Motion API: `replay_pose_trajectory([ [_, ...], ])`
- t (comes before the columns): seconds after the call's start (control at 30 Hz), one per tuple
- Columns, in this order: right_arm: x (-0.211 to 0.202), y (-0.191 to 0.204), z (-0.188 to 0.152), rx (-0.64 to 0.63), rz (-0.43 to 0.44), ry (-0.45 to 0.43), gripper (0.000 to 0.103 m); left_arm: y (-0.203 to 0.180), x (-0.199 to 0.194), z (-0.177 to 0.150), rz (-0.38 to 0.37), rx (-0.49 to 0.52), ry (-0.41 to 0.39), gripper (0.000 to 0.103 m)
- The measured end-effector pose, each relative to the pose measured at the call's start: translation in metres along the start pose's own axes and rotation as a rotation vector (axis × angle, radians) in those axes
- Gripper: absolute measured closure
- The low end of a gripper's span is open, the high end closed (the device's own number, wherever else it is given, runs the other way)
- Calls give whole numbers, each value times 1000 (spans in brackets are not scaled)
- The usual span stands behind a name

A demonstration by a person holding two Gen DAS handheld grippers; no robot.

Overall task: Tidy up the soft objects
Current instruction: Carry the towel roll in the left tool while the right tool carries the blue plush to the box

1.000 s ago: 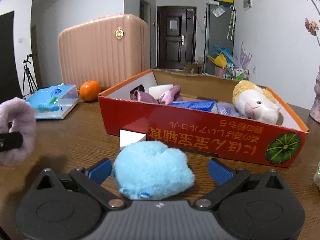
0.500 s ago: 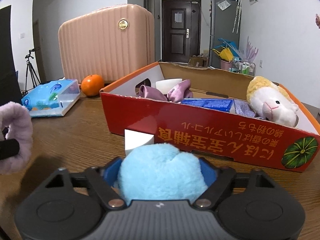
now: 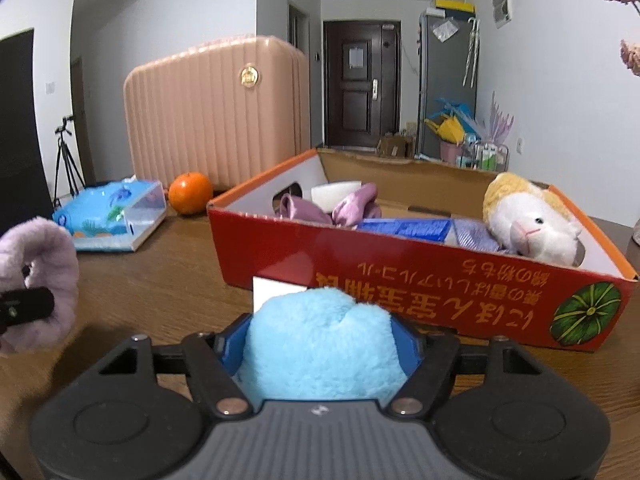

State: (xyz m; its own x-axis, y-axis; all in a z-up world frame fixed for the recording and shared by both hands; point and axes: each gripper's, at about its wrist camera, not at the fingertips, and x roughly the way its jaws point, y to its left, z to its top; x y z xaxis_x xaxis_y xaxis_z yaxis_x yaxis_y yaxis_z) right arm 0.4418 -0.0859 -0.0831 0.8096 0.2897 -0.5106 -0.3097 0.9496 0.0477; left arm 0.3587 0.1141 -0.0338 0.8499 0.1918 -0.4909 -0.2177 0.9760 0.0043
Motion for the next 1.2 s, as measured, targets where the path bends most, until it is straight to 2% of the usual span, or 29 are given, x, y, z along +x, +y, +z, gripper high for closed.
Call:
replay_pose_trajectory([
  [0.53, -60, -18, 2, 31, -11, -211, 33, -2, -3, 0, -8, 6, -19, 67],
  [1.2, -81, -28, 11, 39, -23, -316, 33, -27, -9, 3, -26, 33, -56, 67],
])
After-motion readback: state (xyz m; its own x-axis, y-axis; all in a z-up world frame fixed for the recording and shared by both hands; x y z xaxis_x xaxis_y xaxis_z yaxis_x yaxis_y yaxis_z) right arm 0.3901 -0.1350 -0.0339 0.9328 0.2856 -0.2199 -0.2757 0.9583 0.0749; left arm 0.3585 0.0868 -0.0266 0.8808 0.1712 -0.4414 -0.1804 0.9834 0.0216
